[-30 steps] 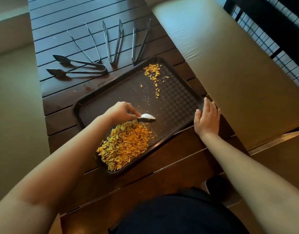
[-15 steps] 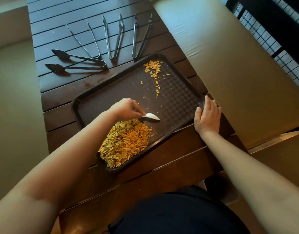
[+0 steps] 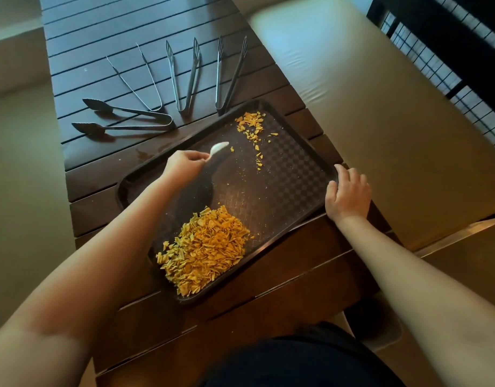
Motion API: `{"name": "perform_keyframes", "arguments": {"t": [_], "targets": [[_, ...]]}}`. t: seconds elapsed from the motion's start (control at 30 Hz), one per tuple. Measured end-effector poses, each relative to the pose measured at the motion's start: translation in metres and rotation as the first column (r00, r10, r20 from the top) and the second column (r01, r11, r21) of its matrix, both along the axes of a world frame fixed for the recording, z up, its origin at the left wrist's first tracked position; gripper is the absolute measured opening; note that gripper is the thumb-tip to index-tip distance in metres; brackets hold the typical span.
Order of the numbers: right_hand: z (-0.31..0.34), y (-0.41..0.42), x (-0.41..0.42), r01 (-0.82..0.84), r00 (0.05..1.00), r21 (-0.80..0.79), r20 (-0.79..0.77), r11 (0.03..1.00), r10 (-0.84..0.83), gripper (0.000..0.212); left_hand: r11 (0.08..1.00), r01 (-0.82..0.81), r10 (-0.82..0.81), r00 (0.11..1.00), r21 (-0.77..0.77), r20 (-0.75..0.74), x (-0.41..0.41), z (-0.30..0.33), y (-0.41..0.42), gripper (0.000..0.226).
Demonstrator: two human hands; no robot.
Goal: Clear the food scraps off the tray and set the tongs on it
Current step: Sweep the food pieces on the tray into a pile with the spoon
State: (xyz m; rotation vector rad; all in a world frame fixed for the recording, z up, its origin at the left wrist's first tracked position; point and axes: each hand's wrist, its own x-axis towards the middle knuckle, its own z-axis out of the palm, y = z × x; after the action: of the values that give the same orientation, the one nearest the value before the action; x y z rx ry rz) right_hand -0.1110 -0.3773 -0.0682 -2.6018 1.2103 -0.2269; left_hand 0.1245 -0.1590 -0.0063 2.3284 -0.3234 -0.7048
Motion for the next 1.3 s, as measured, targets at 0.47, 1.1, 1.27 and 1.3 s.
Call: {"name": "perform_keyframes", "arguments": {"t": [0.47,1.1,1.27,1.3], "targets": [[-0.013,-0.005,-0.004,-0.056,0.983,0.108,0.177,0.993,0.037,0.062,0.997,-0.074,0.072,0.988,0.012,0.138,0.020,-0.009,-0.076,0.033],[-0.015,-0.008,-0.004,-0.064,0.985,0.097,0.163,0.993,0.047,0.051,0.919,0.389,-0.393,0.918,0.069,0.062,0.001,-0.009,-0.090,0.025],[-0.014,-0.007,-0.003,-0.067,0.985,0.089,0.167,0.994,0.052,0.050,0.999,0.023,-0.020,0.992,-0.024,0.122,0.014,-0.012,-0.069,0.032],[-0.014,-0.008,-0.002,-0.066,0.985,0.091,0.167,0.994,0.050,0.050,1.000,-0.020,0.022,0.990,-0.013,0.142,0.016,-0.012,-0.068,0.034]]}}
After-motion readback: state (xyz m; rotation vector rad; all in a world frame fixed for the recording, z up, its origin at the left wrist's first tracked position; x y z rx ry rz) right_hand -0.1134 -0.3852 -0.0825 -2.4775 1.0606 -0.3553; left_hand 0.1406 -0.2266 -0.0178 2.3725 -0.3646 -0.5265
